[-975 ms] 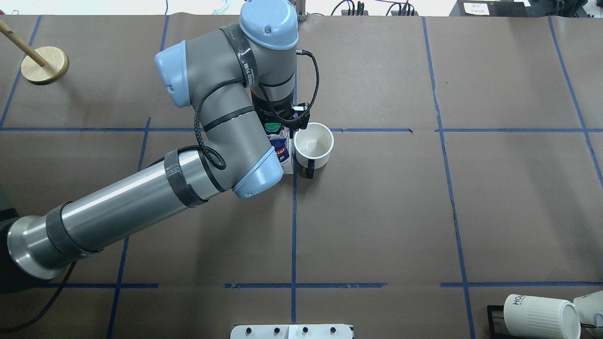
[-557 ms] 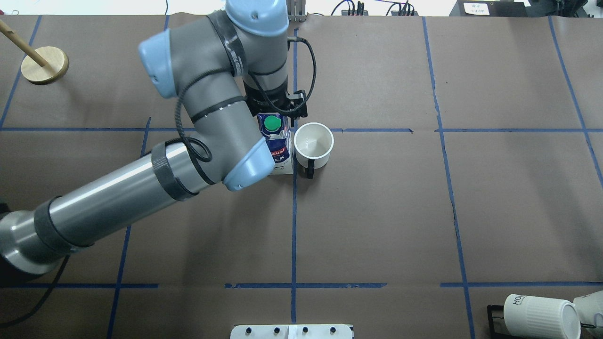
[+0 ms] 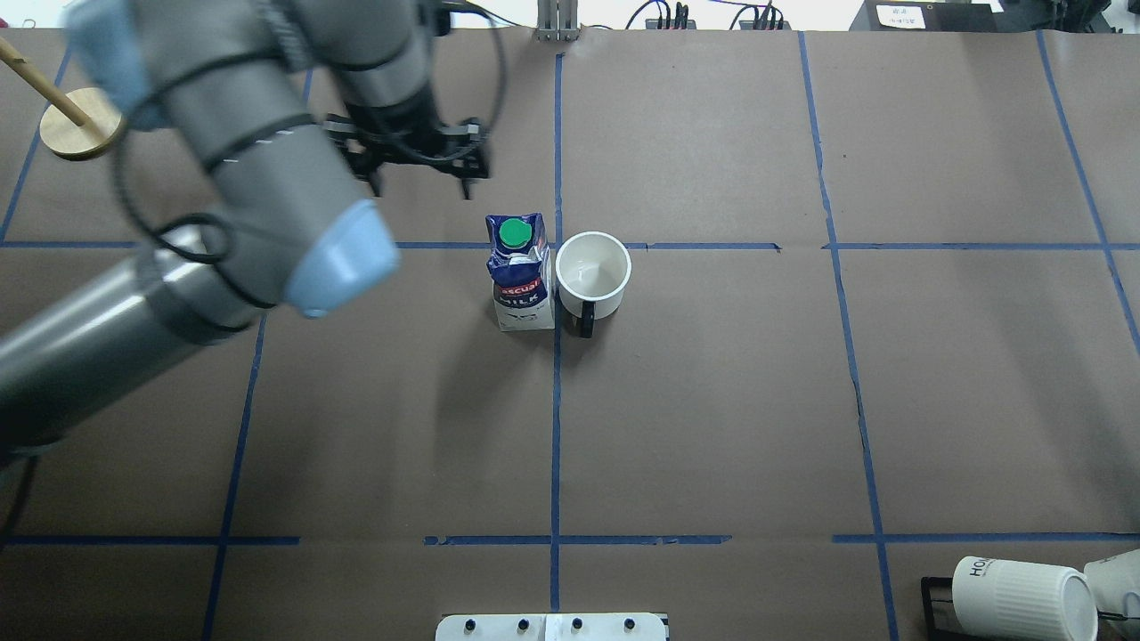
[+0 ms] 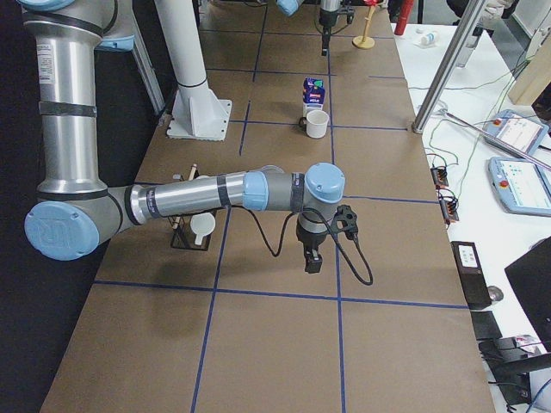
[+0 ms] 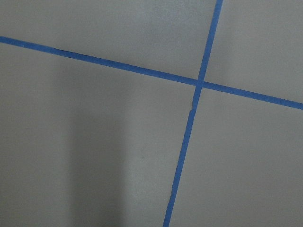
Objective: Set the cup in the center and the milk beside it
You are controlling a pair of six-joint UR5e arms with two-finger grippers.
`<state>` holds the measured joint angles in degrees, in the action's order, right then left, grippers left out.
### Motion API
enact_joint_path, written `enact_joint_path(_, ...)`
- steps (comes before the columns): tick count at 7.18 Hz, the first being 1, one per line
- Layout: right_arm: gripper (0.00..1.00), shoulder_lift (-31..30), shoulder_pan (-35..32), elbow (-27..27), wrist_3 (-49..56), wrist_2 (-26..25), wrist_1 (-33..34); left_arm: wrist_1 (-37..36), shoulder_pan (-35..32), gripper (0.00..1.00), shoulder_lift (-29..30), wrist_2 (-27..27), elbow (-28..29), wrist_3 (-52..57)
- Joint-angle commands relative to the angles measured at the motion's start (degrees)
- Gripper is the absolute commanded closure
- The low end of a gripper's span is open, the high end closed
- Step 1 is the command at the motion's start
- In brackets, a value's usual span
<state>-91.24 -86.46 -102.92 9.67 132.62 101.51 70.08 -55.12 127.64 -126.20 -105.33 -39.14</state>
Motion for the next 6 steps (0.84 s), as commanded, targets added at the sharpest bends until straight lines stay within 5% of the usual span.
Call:
enact_joint_path(1, 0.0, 0.0, 0.0, -0.2, -0.1, 0.0, 0.0, 0.1, -12.6, 0.01, -13.0, -6.3, -3.5, 22.1)
enact_joint_path(4, 0.0, -0.1, 0.0, -0.3, 0.0, -0.1, 0.0, 1.4, -26.6, 0.0, -29.8, -7.6, -3.0, 45.0)
enact_joint_path(6, 0.0, -0.1, 0.0, -0.3, 0.0, -0.1, 0.0, 6.2, -28.1, 0.0, -37.7, -7.5, -1.9, 45.7)
